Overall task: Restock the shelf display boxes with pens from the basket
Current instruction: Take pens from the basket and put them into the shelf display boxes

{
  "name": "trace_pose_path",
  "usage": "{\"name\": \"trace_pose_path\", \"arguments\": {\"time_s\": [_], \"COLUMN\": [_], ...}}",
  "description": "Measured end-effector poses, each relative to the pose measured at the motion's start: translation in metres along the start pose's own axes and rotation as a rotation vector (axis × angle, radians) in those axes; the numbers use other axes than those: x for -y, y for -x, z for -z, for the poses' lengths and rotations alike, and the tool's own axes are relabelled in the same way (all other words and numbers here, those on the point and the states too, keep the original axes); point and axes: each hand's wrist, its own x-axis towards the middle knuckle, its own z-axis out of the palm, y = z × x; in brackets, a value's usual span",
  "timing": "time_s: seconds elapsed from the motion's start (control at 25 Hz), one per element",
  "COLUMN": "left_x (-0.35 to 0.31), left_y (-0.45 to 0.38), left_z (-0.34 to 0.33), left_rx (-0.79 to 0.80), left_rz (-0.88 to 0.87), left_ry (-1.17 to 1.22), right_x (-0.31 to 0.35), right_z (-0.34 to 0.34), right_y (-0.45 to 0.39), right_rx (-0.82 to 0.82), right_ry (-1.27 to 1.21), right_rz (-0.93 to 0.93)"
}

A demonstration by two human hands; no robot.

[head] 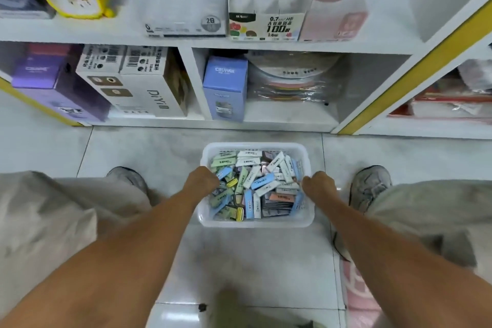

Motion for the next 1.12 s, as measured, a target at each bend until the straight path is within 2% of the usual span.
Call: {"name": "trace_pose_path", "arguments": {"time_s": [0.08,0.16,0.24,0.28,0.32,0.36,0.44,0.6,0.8,0.92,1.04,1.12], "left_x": [0.004,0.004,-0.008,-0.018,-0.031,-0.043,-0.057,-0.041,-0.019,-0.032,-0.052,-0.067], "left_y": [-0.001,0.003,0.004,0.006,0.008,0.011,0.007,-0.016,-0.026,-0.026,-0.025,-0.023], "left_z": [-0.007,-0.018,-0.034,-0.042,-0.05,-0.058,-0.071,-0.072,-0.062,-0.063,-0.059,-0.064], "left_rx": [-0.012,-0.171,-0.371,-0.374,-0.311,-0.235,-0.134,0.007,-0.062,-0.017,-0.056,-0.065], "left_rz": [0.019,-0.078,-0.402,-0.574,-0.691,-0.749,-0.751,-0.581,-0.694,-0.735,-0.731,-0.779], "left_ry": [-0.027,-0.204,-0.451,-0.488,-0.499,-0.509,-0.551,-0.604,-0.678,-0.634,-0.549,-0.557], "right_x": [-0.003,-0.002,0.001,0.004,0.008,0.012,0.014,0.013,0.02,0.023,0.019,0.016], "right_z": [-0.007,-0.01,-0.013,-0.016,-0.02,-0.025,-0.039,-0.061,-0.074,-0.072,-0.062,-0.057], "right_y": [-0.001,0.003,0.011,0.016,0.021,0.024,0.026,0.023,0.034,0.038,0.026,0.016], "right_rx": [0.018,-0.043,-0.203,-0.267,-0.279,-0.243,-0.121,0.008,-0.072,-0.06,-0.181,-0.19], "right_ry": [-0.027,-0.018,0.033,0.075,0.107,0.128,0.214,0.355,0.338,0.2,0.067,0.111], "right_rz": [-0.041,-0.01,0.149,0.237,0.294,0.32,0.332,0.378,0.564,0.67,0.566,0.45]}}
